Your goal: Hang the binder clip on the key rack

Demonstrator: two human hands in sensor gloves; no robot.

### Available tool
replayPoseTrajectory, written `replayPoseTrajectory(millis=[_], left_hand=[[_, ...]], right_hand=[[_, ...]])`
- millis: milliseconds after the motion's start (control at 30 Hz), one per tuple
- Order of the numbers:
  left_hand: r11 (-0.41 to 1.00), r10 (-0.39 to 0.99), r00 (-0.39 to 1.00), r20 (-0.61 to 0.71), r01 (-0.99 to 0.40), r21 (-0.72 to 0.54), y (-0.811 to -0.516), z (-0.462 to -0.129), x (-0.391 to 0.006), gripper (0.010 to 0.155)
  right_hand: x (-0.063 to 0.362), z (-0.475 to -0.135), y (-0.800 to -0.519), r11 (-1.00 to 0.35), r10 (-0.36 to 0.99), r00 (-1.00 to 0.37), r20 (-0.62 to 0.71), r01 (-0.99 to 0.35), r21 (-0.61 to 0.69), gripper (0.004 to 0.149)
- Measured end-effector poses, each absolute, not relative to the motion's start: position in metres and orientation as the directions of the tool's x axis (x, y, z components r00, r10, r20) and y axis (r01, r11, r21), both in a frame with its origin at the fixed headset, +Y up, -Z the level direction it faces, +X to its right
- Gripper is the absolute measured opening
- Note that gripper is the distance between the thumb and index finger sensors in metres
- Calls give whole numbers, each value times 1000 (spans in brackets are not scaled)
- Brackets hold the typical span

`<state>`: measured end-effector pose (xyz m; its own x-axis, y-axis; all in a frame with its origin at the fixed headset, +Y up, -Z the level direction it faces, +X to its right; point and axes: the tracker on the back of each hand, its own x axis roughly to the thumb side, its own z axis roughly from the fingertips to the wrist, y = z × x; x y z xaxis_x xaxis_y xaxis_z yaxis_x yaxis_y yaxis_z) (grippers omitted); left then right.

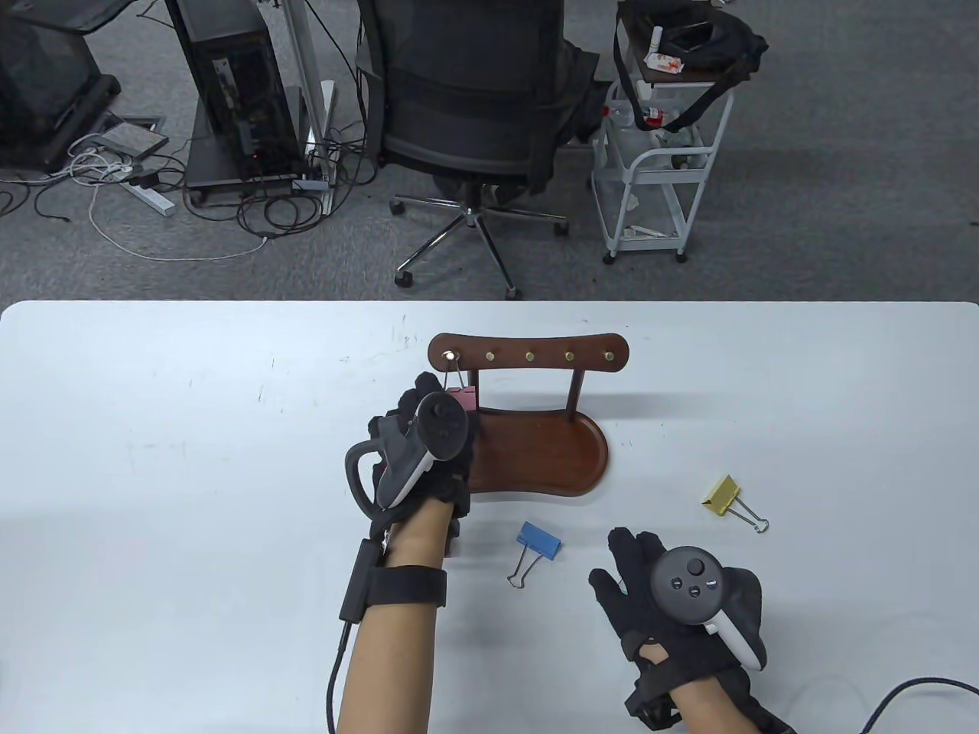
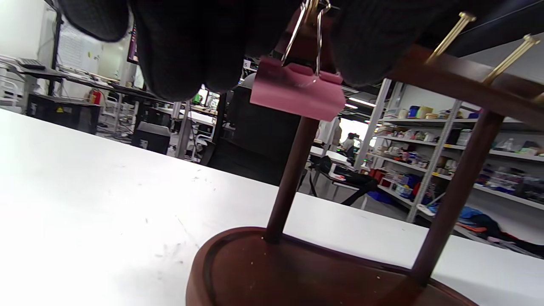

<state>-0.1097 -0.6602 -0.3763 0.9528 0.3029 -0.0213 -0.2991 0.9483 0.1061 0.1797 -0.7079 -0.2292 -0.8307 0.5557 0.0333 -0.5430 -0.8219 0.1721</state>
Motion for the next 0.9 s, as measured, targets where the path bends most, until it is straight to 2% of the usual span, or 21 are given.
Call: replayPoseTrajectory(millis=[267,500,900], left_hand=[[949,287,953,92,-297,111,-653,-359,-128,76],[952,273,952,136,-288,102,-652,-334,-145,75],[973,177,944,278,-209,93,-665,-296,-155,78]], right_hand=[[180,-230,-707,-817,564,-825,38,-551,169,74],[184,-229,-704,-809,580,-814,39,-569,147,74],[183,-229,-706,-806,581,-813,37,-570,159,74]])
